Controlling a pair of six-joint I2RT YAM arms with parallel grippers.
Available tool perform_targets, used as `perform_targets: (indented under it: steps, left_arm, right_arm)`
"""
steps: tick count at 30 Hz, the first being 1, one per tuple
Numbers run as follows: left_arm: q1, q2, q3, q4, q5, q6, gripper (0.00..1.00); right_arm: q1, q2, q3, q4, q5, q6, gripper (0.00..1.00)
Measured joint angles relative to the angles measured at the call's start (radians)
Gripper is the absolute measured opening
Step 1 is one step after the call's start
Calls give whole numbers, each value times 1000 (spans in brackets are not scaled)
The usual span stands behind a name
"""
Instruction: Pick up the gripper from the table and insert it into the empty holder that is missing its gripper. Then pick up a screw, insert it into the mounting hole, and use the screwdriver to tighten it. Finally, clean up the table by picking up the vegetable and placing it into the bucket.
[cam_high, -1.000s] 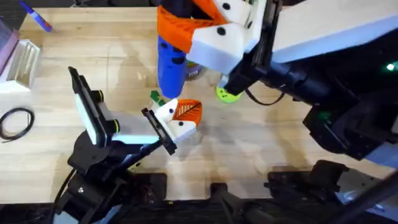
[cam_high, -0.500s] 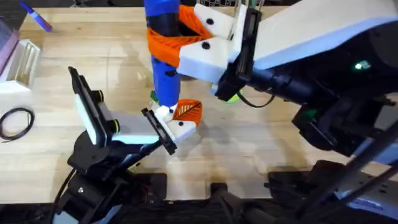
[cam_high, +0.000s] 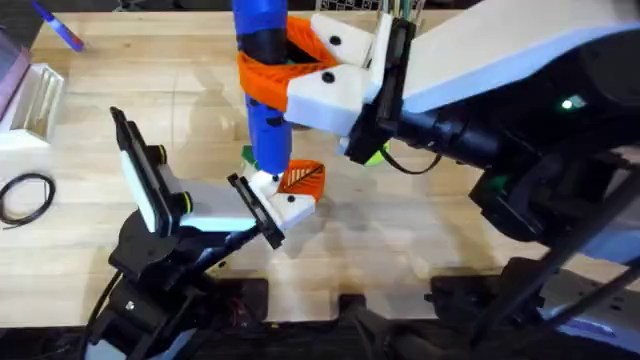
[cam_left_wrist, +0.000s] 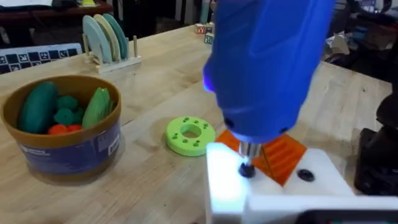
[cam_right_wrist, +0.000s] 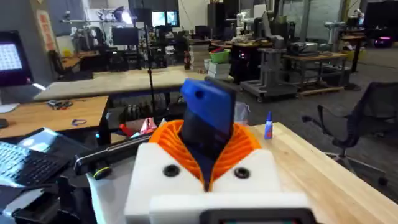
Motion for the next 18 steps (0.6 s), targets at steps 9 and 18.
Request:
perform_targets:
  steps: [9, 18]
  left_arm:
    - [0, 0, 0, -1, -4, -1, 4]
    - [0, 0, 0, 0, -4, -1, 4]
  right_arm:
    - [2, 11, 0, 8, 0, -26, 20]
    - [4, 11, 0, 9, 0, -27, 20]
